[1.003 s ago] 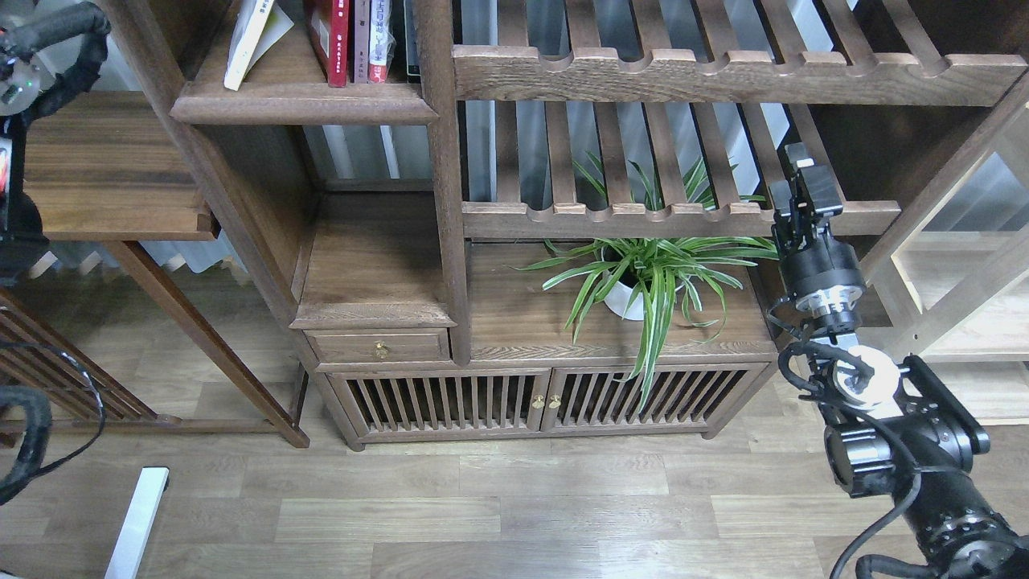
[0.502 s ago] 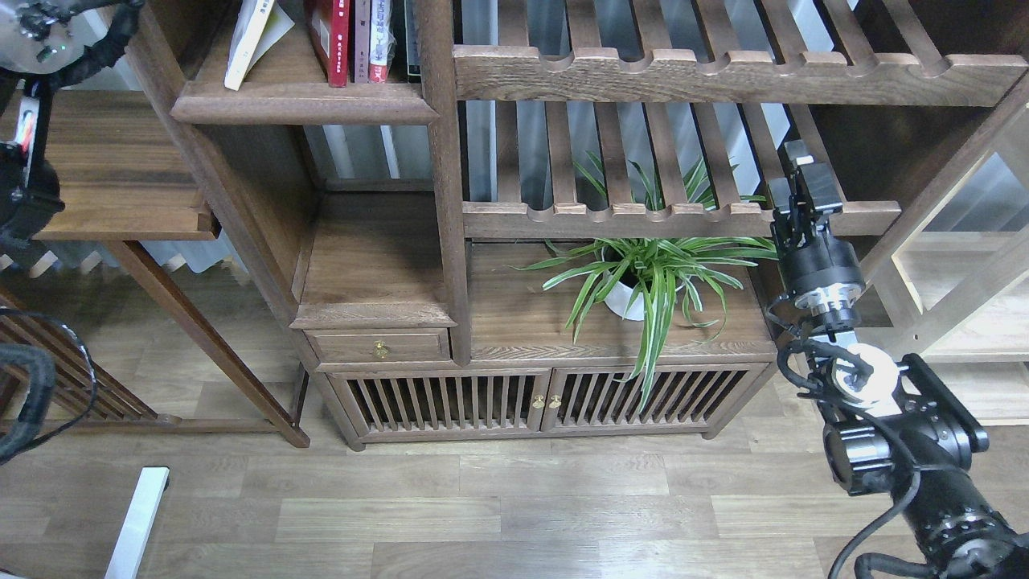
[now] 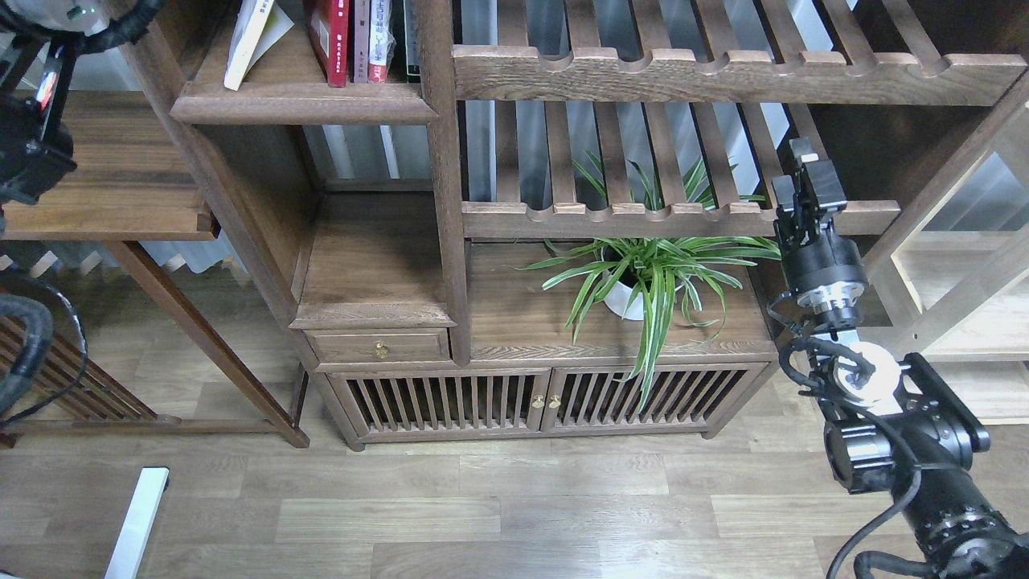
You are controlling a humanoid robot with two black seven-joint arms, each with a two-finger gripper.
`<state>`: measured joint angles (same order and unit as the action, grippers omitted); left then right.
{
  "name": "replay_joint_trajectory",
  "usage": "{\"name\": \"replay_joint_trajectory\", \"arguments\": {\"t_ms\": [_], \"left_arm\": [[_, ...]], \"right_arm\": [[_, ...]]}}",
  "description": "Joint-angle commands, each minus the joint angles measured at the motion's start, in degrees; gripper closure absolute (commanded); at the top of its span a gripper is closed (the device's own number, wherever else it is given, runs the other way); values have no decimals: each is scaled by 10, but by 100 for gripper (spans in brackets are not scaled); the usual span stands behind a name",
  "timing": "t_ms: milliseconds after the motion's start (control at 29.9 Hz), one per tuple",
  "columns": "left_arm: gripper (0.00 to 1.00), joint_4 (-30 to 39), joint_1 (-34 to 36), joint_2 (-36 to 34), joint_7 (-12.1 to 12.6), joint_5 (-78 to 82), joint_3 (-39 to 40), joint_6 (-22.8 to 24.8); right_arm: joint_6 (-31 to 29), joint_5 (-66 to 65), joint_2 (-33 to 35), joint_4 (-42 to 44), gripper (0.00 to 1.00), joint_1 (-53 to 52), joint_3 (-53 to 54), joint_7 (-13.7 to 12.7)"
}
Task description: Organize books on shelf
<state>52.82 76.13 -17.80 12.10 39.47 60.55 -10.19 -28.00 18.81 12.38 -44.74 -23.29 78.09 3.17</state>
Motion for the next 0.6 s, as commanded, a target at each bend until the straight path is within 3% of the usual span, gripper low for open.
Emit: {"name": "replay_joint_trajectory", "arguments": {"t_ms": [0, 301, 435, 568], "left_arm": [[97, -22, 10, 0, -9, -7, -20, 3], [89, -25, 9, -21, -18, -8, -68, 4], [91, -29, 10, -34, -16, -6, -74, 60], [92, -31, 12, -39, -16, -6, -77, 74]], "right_arm": [[0, 0, -1, -1, 20, 1, 0, 0], [0, 0, -1, 0, 20, 0, 0, 0], [0, 0, -1, -1, 20, 1, 0, 0], [0, 0, -1, -2, 20, 2, 0, 0]]}}
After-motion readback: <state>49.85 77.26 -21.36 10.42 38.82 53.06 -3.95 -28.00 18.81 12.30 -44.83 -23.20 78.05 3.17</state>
